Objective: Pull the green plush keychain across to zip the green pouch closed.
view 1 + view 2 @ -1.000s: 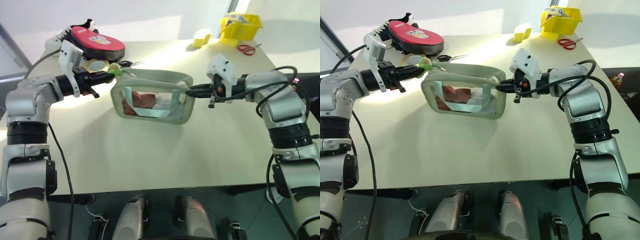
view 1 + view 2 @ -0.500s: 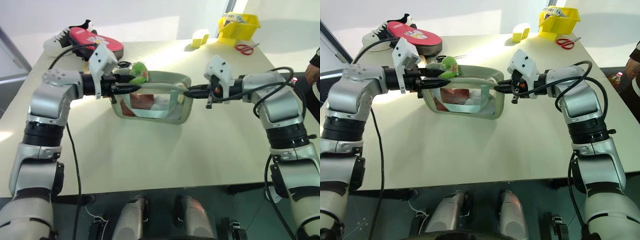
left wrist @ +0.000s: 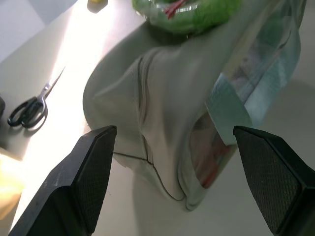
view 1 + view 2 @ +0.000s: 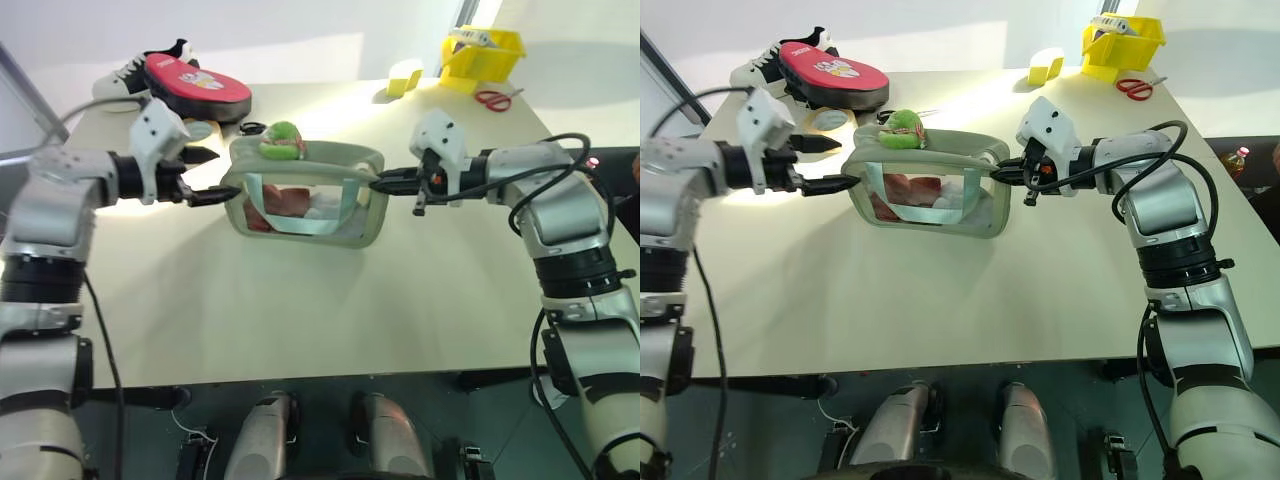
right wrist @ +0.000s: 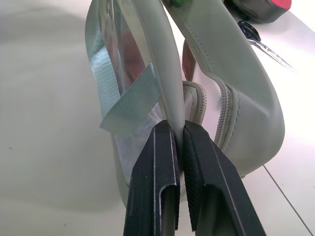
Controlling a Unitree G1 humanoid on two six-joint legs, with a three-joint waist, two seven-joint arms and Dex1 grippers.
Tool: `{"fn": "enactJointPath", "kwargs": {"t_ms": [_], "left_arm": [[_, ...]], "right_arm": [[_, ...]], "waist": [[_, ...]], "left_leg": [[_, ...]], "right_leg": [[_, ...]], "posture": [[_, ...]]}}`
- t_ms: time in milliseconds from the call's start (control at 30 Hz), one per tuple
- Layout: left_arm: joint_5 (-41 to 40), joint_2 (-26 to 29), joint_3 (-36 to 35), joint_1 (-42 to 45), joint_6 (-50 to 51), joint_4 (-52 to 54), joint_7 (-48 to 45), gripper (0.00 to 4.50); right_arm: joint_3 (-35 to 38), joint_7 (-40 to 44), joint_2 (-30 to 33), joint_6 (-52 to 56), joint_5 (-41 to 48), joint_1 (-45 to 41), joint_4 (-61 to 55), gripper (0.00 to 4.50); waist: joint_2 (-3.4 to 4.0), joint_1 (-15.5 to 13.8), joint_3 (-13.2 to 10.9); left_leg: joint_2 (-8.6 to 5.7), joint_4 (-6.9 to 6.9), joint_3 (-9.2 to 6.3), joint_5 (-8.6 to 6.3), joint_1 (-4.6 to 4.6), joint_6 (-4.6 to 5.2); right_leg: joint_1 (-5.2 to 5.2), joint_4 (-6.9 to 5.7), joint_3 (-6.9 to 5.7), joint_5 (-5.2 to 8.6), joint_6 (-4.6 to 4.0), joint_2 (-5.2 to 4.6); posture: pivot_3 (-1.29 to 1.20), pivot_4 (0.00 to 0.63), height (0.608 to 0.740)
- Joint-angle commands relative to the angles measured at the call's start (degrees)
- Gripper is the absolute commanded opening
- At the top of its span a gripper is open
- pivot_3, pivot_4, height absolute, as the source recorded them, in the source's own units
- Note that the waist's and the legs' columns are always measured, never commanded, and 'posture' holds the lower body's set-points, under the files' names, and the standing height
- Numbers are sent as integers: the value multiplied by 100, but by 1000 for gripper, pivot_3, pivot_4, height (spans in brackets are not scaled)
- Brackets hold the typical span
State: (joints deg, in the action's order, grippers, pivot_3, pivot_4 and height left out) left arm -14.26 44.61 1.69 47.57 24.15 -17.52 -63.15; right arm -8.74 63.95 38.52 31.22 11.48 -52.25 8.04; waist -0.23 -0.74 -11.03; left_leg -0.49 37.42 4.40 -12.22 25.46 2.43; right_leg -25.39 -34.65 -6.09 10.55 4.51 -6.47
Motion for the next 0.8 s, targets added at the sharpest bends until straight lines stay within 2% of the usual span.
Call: {"fn": "enactJointPath", "kwargs": {"t_ms": [33, 100, 300, 467, 667, 800], "left_arm": [[152, -152, -2, 125, -373, -151, 176, 3800], [103, -236, -58, 213, -344, -259, 172, 3196], [-159, -42, -207, 90, -20, 149, -148, 144], [-338, 235, -339, -189, 392, 749, -216, 57], [-72, 122, -227, -614, 223, 894, 227, 57], [-52, 101, -215, -722, 151, 960, 327, 0]], "right_arm": [[50, -13, 12, 39, 57, 0, -283, 0], [55, -32, 15, 55, 47, 3, -285, 0], [79, -141, -5, 123, 57, 47, -389, 0], [97, -175, -45, 211, 131, 20, -466, 0], [-25, -61, -60, 227, 126, 38, -498, 0], [-91, 322, 149, -37, 17, -268, -206, 1611]], "waist": [[-1, 8, 0], [-1, 12, 0], [-1, 17, 0], [-1, 21, 0], [-1, 7, 0], [-1, 9, 0]], "left_leg": [[0, 0, 0, 0, 0, 0], [0, -2, 1, -1, 0, 1], [0, -5, 4, -1, 0, 2], [0, -5, 2, -1, 1, 2], [0, -4, 1, -2, 1, 2], [0, -5, 2, -2, -1, 2]], "right_leg": [[0, 0, 0, -1, 0, -2], [-2, 0, 0, -5, 4, -3], [-4, -2, -1, -7, 7, -2], [-6, -2, -1, -6, 6, -2], [-4, -1, 0, -5, 4, -4], [-3, 0, 0, -1, -2, -6]], "posture": [[0, 150, 740], [0, 150, 740], [0, 150, 740], [0, 150, 740], [0, 150, 740], [0, 150, 740]]}}
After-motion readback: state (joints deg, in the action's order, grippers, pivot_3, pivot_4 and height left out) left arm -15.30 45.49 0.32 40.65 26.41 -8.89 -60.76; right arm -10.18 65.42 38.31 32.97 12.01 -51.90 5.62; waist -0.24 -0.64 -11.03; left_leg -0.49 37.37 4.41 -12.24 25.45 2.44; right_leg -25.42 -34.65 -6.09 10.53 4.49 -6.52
